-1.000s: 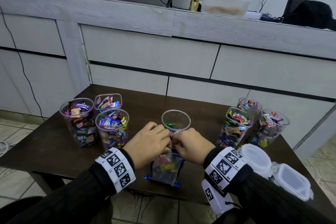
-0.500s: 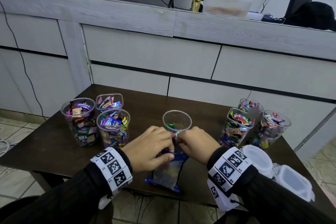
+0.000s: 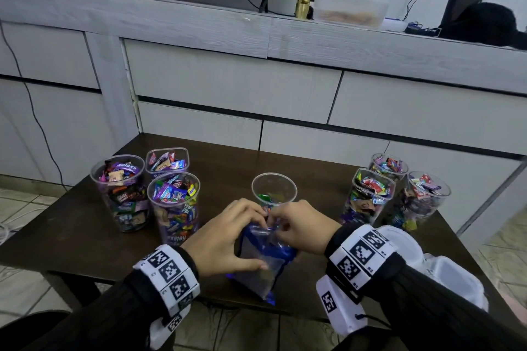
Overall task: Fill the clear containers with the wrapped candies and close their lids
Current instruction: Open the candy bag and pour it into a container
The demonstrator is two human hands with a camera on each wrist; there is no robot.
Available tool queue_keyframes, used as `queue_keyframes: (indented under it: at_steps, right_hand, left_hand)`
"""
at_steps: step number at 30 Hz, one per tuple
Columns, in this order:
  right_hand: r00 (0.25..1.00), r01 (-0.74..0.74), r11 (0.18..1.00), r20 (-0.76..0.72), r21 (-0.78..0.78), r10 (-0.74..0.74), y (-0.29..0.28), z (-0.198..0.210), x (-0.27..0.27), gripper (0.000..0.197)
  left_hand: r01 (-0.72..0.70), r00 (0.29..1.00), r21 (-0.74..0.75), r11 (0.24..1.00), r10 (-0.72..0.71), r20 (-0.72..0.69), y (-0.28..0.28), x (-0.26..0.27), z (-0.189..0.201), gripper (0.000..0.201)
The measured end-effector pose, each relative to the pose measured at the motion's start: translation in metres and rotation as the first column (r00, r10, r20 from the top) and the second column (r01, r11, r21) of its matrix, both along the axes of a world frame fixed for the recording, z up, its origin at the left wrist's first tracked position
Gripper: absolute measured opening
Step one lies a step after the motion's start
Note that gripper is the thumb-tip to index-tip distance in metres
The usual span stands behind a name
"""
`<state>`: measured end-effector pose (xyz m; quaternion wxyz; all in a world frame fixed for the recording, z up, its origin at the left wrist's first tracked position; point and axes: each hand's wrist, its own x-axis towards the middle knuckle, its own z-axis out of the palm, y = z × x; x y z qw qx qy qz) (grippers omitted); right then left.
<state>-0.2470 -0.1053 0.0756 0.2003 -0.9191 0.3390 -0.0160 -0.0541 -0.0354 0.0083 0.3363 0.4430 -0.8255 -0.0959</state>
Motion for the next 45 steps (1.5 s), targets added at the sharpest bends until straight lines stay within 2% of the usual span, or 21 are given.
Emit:
queue_keyframes:
  at_steps: [3, 5, 7, 9, 10, 12, 14, 16, 17, 18, 22, 24, 26, 29, 32, 35, 37, 40, 45]
  right_hand:
    - [0.997, -0.01, 1.0, 0.078, -0.007, 0.011, 0.001, 0.014, 0.009, 0.011]
    - [0.994, -0.006, 1.0, 0.108, -0.021, 0.008, 0.0, 0.029, 0.015, 0.011]
    - [0.981, 0.046, 0.997, 0.186, 0.059, -0.056, -0.007, 0.046, 0.021, 0.011]
    - [0.944, 0.114, 0.975, 0.286, 0.191, -0.166, -0.015, 0.06, 0.025, 0.018]
    - [0.919, 0.151, 0.967, 0.33, 0.207, -0.215, -0.02, 0.068, 0.026, 0.019]
    - [0.835, 0.214, 0.938, 0.448, 0.273, -0.321, -0.027, 0.079, 0.027, 0.02]
    - [0.661, 0.208, 0.856, 0.578, 0.473, -0.479, -0.033, 0.085, 0.027, 0.02]
    - [0.495, 0.188, 0.788, 0.636, 0.586, -0.591, -0.038, 0.085, 0.029, 0.02]
    - [0.438, 0.184, 0.765, 0.645, 0.618, -0.626, -0.041, 0.083, 0.031, 0.02]
    - [0.393, 0.177, 0.745, 0.648, 0.643, -0.652, -0.044, 0.079, 0.032, 0.019]
    - [0.277, 0.125, 0.659, 0.612, 0.741, -0.741, -0.055, 0.059, 0.035, 0.02]
    - [0.271, 0.089, 0.617, 0.577, 0.782, -0.77, -0.056, 0.048, 0.035, 0.013]
    - [0.257, 0.043, 0.578, 0.55, 0.815, -0.795, -0.058, 0.04, 0.035, 0.02]
    - [0.243, -0.054, 0.559, 0.554, 0.827, -0.796, -0.059, 0.034, 0.038, 0.035]
    - [0.286, -0.123, 0.558, 0.567, 0.821, -0.772, -0.059, 0.034, 0.042, 0.043]
    - [0.322, -0.138, 0.578, 0.588, 0.804, -0.742, -0.061, 0.032, 0.044, 0.045]
    - [0.368, -0.073, 0.622, 0.6, 0.78, -0.71, -0.064, 0.032, 0.043, 0.043]
    - [0.486, 0.079, 0.698, 0.583, 0.712, -0.651, -0.067, 0.03, 0.036, 0.036]
    - [0.686, 0.365, 0.852, 0.51, 0.376, -0.519, -0.077, 0.022, 0.02, 0.024]
  left_hand:
    - [-0.084, 0.975, -0.072, 0.994, 0.067, -0.211, 0.003, 0.007, 0.003, 0.041]
    - [-0.167, 0.929, -0.108, 0.98, 0.12, -0.351, 0.004, 0.011, 0.009, 0.038]
    - [-0.269, 0.859, -0.103, 0.958, 0.19, -0.475, 0.002, 0.014, 0.018, 0.037]
    - [-0.371, 0.775, -0.082, 0.925, 0.26, -0.576, -0.001, 0.016, 0.028, 0.038]
    - [-0.414, 0.728, -0.063, 0.908, 0.288, -0.623, -0.004, 0.016, 0.032, 0.037]
    - [-0.463, 0.62, -0.001, 0.886, 0.323, -0.715, -0.009, 0.014, 0.036, 0.033]
    - [-0.489, 0.516, 0.103, 0.866, 0.383, -0.766, -0.015, 0.01, 0.038, 0.028]
    - [-0.486, 0.436, 0.253, 0.836, 0.483, -0.759, -0.021, 0.005, 0.039, 0.027]
    - [-0.483, 0.424, 0.334, 0.809, 0.55, -0.719, -0.025, 0.004, 0.04, 0.022]
    - [-0.481, 0.445, 0.405, 0.777, 0.615, -0.652, -0.029, 0.003, 0.043, 0.019]
    - [-0.41, 0.612, 0.559, 0.72, 0.672, -0.417, -0.044, 0.0, 0.06, 0.042]
    - [-0.346, 0.685, 0.682, 0.644, 0.67, -0.285, -0.051, -0.003, 0.067, 0.059]
    - [-0.301, 0.706, 0.752, 0.587, 0.667, -0.238, -0.059, -0.005, 0.07, 0.07]
    - [-0.266, 0.685, 0.782, 0.563, 0.682, -0.258, -0.069, -0.001, 0.074, 0.074]
    - [-0.262, 0.705, 0.791, 0.552, 0.669, -0.234, -0.078, 0.003, 0.077, 0.078]
    - [-0.265, 0.699, 0.785, 0.561, 0.672, -0.244, -0.088, 0.004, 0.078, 0.072]
    - [-0.273, 0.679, 0.766, 0.582, 0.68, -0.275, -0.094, 0.004, 0.078, 0.065]
    - [-0.28, 0.641, 0.734, 0.619, 0.689, -0.337, -0.101, 0.004, 0.078, 0.048]
    - [-0.325, 0.655, 0.604, 0.728, 0.634, -0.411, -0.108, 0.001, 0.072, 0.036]
